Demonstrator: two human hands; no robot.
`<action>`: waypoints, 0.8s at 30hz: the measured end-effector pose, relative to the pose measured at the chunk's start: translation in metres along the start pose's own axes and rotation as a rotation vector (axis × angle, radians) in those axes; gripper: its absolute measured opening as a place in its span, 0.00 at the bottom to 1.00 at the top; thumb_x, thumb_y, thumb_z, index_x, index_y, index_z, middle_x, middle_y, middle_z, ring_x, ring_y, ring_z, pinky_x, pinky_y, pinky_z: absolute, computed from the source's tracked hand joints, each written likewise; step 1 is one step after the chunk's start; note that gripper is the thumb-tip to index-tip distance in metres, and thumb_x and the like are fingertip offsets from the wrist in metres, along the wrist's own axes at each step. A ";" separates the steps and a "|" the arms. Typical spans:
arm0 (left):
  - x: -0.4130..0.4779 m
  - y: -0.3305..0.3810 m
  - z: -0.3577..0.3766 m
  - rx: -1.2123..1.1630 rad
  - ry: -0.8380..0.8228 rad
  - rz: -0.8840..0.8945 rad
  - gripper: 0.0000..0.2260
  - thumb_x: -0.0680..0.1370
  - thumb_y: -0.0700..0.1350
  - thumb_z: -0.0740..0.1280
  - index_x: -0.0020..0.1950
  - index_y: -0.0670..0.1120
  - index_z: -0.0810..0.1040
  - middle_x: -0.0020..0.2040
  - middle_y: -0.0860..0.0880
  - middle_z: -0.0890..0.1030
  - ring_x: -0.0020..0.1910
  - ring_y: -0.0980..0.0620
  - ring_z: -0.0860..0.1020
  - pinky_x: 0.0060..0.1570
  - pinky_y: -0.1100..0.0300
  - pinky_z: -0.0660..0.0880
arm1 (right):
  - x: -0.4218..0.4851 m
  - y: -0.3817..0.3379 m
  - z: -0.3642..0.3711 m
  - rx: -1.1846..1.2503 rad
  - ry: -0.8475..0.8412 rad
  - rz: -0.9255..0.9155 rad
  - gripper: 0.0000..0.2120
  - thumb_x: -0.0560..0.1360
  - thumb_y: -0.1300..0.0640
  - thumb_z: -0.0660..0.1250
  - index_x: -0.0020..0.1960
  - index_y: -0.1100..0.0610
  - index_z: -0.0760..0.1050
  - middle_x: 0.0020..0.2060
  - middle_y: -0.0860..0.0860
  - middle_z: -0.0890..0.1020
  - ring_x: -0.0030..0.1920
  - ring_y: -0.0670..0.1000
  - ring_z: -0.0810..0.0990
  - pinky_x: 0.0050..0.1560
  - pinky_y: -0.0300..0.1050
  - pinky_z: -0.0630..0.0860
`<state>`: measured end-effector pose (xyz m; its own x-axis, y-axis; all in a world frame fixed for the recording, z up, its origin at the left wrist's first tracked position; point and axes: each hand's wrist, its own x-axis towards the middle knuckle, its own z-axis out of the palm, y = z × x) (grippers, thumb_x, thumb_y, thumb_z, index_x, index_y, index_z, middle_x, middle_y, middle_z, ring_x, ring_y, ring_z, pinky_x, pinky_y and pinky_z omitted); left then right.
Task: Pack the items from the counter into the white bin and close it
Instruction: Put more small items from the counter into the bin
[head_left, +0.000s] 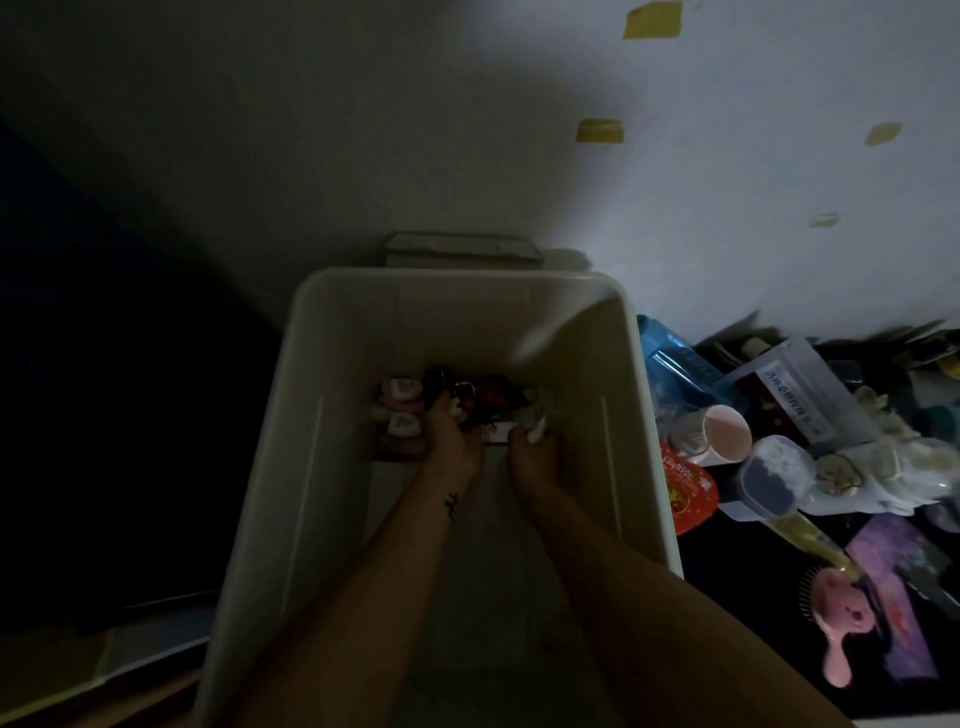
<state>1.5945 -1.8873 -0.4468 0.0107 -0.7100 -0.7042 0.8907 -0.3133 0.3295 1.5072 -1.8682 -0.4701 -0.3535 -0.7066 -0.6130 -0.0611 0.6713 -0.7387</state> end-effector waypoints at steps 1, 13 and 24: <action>-0.003 -0.002 0.000 0.120 0.007 0.067 0.18 0.82 0.33 0.57 0.72 0.33 0.65 0.48 0.53 0.74 0.42 0.72 0.76 0.43 0.79 0.71 | 0.000 0.000 0.001 0.007 -0.014 -0.009 0.27 0.78 0.60 0.63 0.75 0.61 0.62 0.70 0.57 0.71 0.68 0.58 0.73 0.66 0.47 0.70; 0.007 -0.010 -0.012 0.434 0.316 0.047 0.17 0.80 0.38 0.61 0.69 0.37 0.72 0.64 0.37 0.76 0.63 0.37 0.75 0.65 0.43 0.72 | 0.014 -0.010 0.007 -0.145 -0.049 -0.119 0.24 0.81 0.55 0.58 0.76 0.56 0.62 0.72 0.56 0.70 0.70 0.57 0.70 0.69 0.45 0.66; 0.006 -0.010 -0.029 0.482 0.283 -0.018 0.17 0.81 0.40 0.62 0.70 0.37 0.70 0.54 0.42 0.80 0.50 0.47 0.80 0.50 0.56 0.79 | 0.008 -0.014 0.006 -0.119 0.013 -0.129 0.26 0.78 0.64 0.63 0.76 0.61 0.62 0.71 0.59 0.70 0.71 0.59 0.69 0.70 0.56 0.67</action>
<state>1.5987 -1.8703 -0.4731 0.1785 -0.5260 -0.8316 0.5835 -0.6239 0.5199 1.5103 -1.8844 -0.4663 -0.3472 -0.7865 -0.5108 -0.2163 0.5972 -0.7724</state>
